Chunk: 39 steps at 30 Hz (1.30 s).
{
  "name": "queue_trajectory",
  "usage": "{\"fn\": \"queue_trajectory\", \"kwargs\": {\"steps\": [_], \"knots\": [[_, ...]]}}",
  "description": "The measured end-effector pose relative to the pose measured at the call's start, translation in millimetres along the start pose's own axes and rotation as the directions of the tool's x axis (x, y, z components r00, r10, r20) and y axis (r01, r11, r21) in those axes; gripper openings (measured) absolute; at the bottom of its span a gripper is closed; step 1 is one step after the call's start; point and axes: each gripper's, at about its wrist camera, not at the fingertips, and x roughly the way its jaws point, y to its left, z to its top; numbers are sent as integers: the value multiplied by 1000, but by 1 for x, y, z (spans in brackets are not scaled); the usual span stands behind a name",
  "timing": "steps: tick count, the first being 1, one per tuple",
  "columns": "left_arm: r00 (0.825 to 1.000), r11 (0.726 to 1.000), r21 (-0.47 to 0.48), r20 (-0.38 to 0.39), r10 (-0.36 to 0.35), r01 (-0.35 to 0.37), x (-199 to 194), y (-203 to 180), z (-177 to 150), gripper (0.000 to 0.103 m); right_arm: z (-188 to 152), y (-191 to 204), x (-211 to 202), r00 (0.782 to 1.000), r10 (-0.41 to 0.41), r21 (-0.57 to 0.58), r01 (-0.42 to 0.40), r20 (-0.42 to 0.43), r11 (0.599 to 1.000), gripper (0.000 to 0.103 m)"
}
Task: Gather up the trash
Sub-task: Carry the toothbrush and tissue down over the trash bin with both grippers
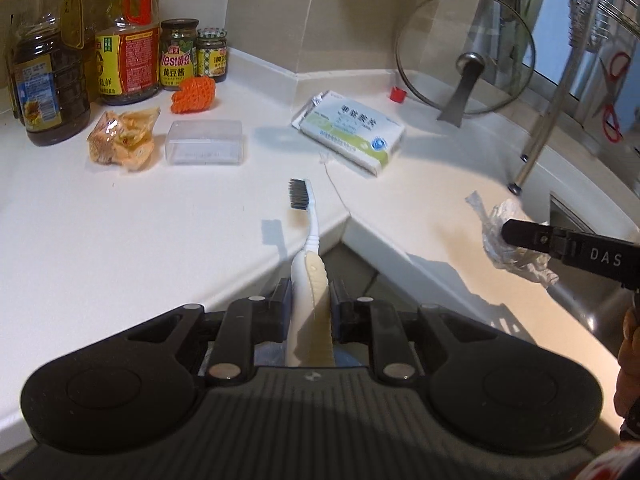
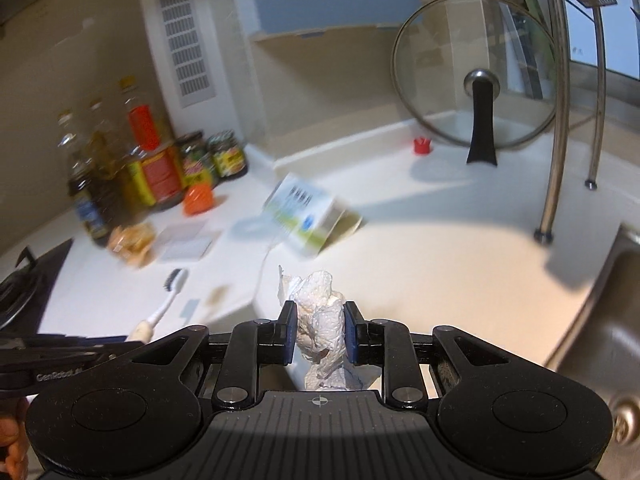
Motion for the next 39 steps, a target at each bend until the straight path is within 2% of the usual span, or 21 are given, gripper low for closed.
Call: {"fn": "queue_trajectory", "kwargs": {"steps": [8,15,28,39], "knots": [[997,998,46,-64,-48,51,-25,9,-47,18,-60,29,-19,997,-25,37,27,-69,999,24],[990,997,34,-130,-57,62,-18,18,-77,18,-91,39,-9,991,-32,25,36,-133,999,24],[975,1000,-4,-223,-23,23,33,20,-99,18,-105,27,33,976,-4,-18,1,-219,1000,24],[949,1000,-21,-316,2,-10,82,28,-121,18,-131,13,75,953,9,0,-10,-304,1000,24]]}}
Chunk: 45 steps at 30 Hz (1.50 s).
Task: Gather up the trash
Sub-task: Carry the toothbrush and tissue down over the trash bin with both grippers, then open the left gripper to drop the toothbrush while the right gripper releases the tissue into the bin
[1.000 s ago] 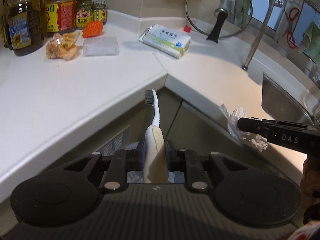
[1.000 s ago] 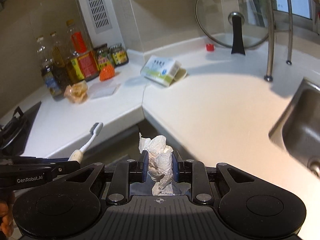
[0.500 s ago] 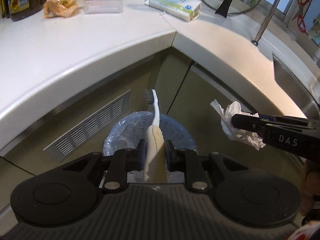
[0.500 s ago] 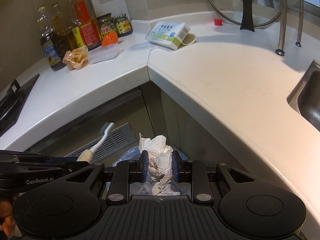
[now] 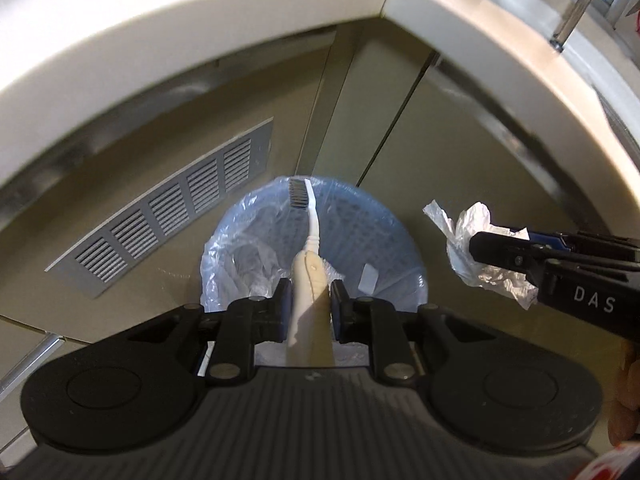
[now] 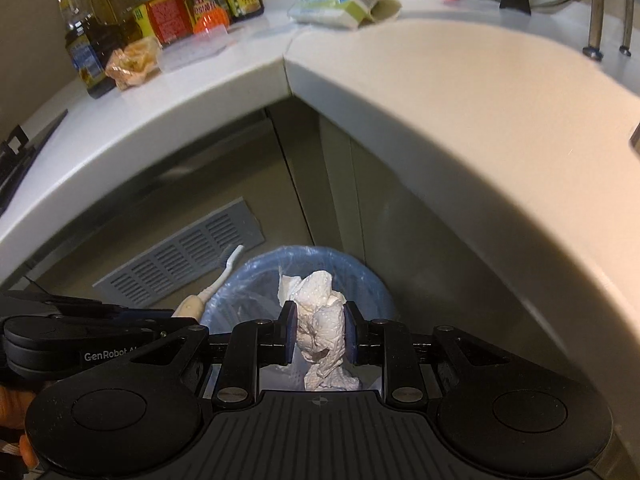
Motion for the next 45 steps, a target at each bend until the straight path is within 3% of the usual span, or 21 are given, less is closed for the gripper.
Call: {"fn": "queue_trajectory", "kwargs": {"steps": [14,24,45], "knots": [[999,1000,-10,-51,8,-9,48,5,-3,18,-9,-8,38,999,-12,16,13,-41,1000,24],[999,1000,-25,-35,13,-14,62,4,0,20,-8,-7,44,998,-21,17,22,-55,1000,24],[998,993,-100,11,60,-58,15,31,-19,20,-1,13,63,996,5,-10,-6,-92,1000,25]]}}
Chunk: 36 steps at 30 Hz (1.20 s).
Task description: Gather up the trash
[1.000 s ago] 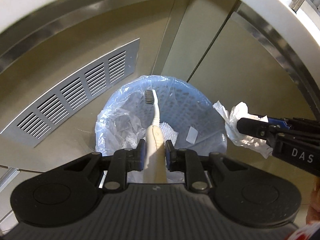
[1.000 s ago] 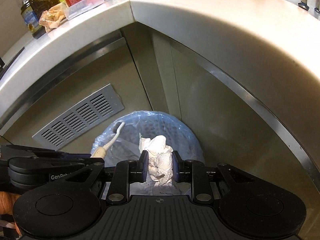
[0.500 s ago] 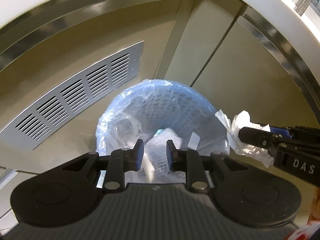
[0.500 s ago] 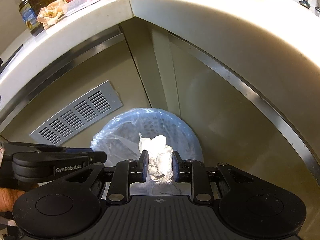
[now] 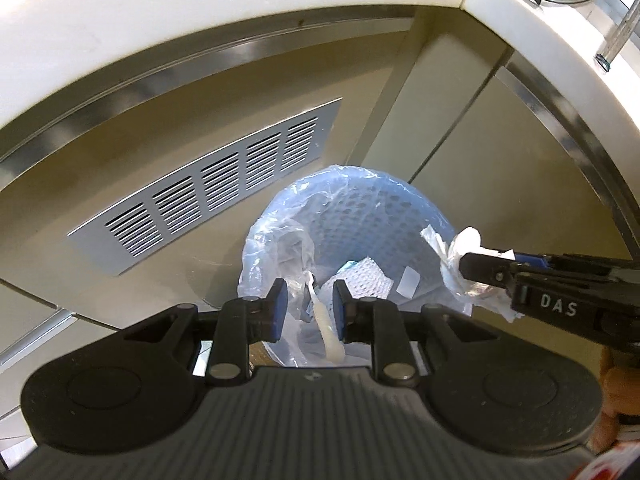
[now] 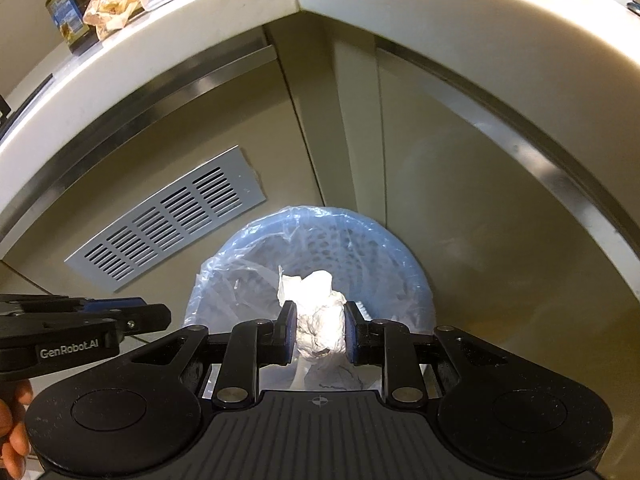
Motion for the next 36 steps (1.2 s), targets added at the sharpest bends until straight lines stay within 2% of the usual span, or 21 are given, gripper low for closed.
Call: {"fn": "queue_trajectory", "kwargs": {"steps": [15,16,19,20,29,36], "knots": [[1000,1000,-19,-2,9,-9,-2,5,0,20,0,10,13,1000,11,3,-11,6,1000,25],[1000,1000,-19,-1,9,-9,-1,6,0,20,0,10,15,1000,18,4,-18,3,1000,29],[1000,1000,-19,-1,10,-10,0,7,0,20,-1,9,19,1000,28,27,-28,-2,999,60],[1000,1000,-19,-1,12,-12,0,7,0,20,-2,8,19,1000,30,34,-30,-3,999,61],[1000,1000,-27,1,11,-11,-6,12,-3,20,-5,7,17,1000,8,25,-8,-24,1000,61],[999,1000,-20,40,-3,3,-33,8,0,21,0,16,-10,1000,0,6,0,0,1000,61]]}}
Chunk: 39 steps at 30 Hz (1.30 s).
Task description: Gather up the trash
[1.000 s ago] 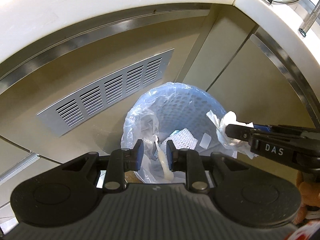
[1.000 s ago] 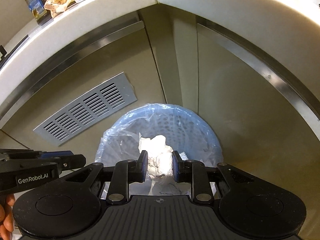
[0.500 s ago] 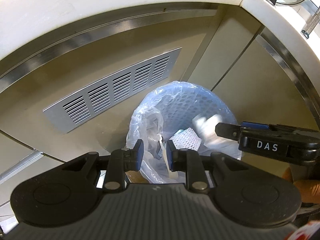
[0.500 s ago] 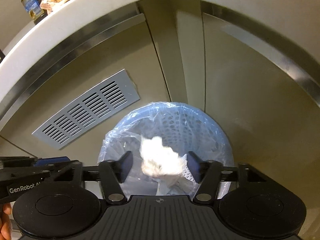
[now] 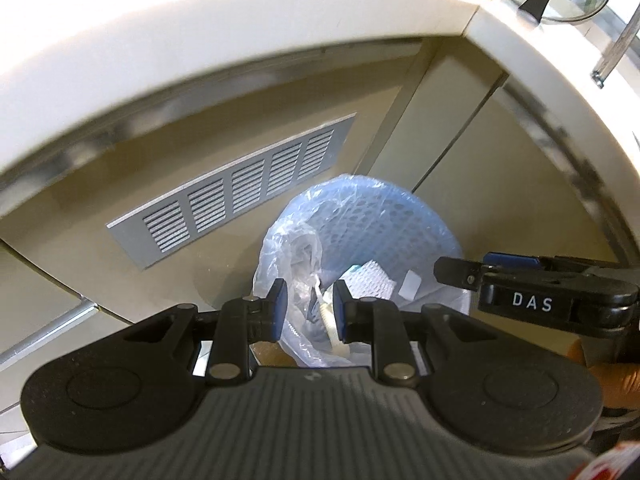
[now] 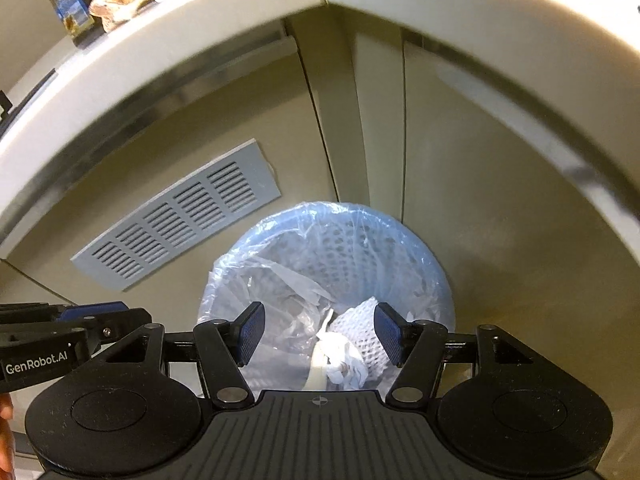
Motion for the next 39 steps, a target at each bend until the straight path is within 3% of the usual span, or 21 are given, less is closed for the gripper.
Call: {"fn": "queue_trajectory", "kwargs": {"steps": [9,17,24,34,39], "knots": [[996,1000,18,92,-20,18,-56,-12,14,24,14,15,-58,996,0,-11,0,85,1000,61],[977,1000,22,212,-21,17,-103,-14,47,39,37,23,-113,981,-5,9,3,194,1000,61],[952,1000,22,306,3,-10,-131,-6,81,54,62,29,-147,954,-29,-12,34,297,999,64],[926,998,43,376,23,-43,-142,2,111,76,90,32,-168,918,-69,-37,90,391,995,73],[919,998,41,393,26,-46,-135,-2,126,78,103,21,-168,908,-83,-50,114,411,992,78]]}}
